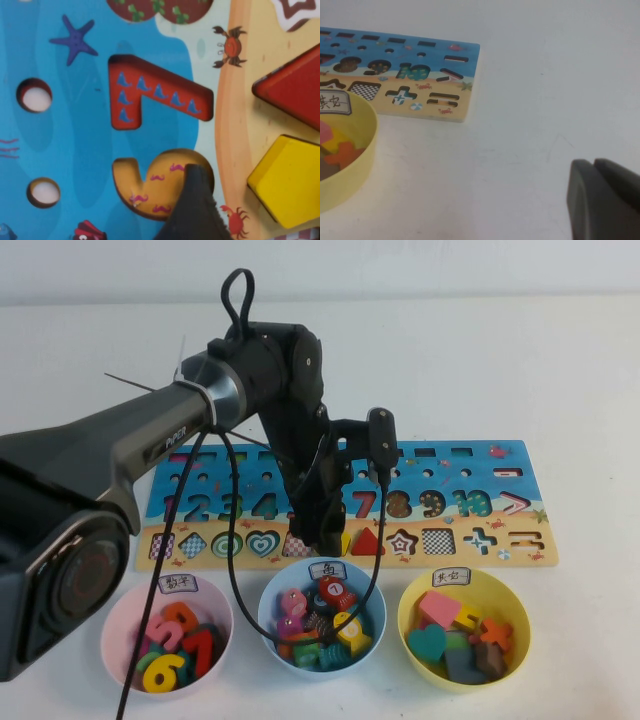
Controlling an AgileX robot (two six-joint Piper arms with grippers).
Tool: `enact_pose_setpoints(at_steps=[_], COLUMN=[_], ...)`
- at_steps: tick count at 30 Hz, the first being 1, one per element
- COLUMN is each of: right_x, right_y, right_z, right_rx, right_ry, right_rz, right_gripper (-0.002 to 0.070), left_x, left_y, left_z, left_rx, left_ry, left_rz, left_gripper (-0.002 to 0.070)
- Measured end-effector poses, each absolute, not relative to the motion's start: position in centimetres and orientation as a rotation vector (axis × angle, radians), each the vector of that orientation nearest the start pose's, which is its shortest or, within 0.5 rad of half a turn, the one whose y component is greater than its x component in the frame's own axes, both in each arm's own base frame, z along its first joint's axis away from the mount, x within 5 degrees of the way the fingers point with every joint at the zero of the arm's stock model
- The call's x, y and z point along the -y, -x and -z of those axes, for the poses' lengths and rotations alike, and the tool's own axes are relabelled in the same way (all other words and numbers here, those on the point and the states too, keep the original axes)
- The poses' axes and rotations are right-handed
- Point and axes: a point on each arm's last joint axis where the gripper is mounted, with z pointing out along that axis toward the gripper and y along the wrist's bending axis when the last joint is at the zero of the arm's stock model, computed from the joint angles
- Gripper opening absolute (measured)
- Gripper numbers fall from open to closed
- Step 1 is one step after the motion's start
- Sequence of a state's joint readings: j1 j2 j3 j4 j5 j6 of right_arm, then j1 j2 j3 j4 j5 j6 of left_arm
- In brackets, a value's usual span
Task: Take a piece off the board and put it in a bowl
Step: Pick up the "Pentagon"
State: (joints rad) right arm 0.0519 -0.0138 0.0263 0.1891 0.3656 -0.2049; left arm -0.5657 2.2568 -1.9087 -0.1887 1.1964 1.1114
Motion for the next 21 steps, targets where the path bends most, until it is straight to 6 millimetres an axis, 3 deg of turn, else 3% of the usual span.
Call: enact_pose_setpoints(at_steps=[11,21], right_x=[-0.89,-0.89], right_y=[-5.22,-5.22], right_z=[-17.27,-17.27], right_rx=[-1.852,-1.852], right_ry=[0.121,0.121], right_rz=[-0.079,-0.079], right_gripper=[-0.0017,-0.0017], left_x=[26.40,26.37], left_y=[-38.59,-38.53], left_z=[-18.36,-18.39], left_rx=[2.269,2.255], left_ry=[2.378,2.380], left_rz=[-0.239,-0.242], left_gripper=[0.0471,0.0411])
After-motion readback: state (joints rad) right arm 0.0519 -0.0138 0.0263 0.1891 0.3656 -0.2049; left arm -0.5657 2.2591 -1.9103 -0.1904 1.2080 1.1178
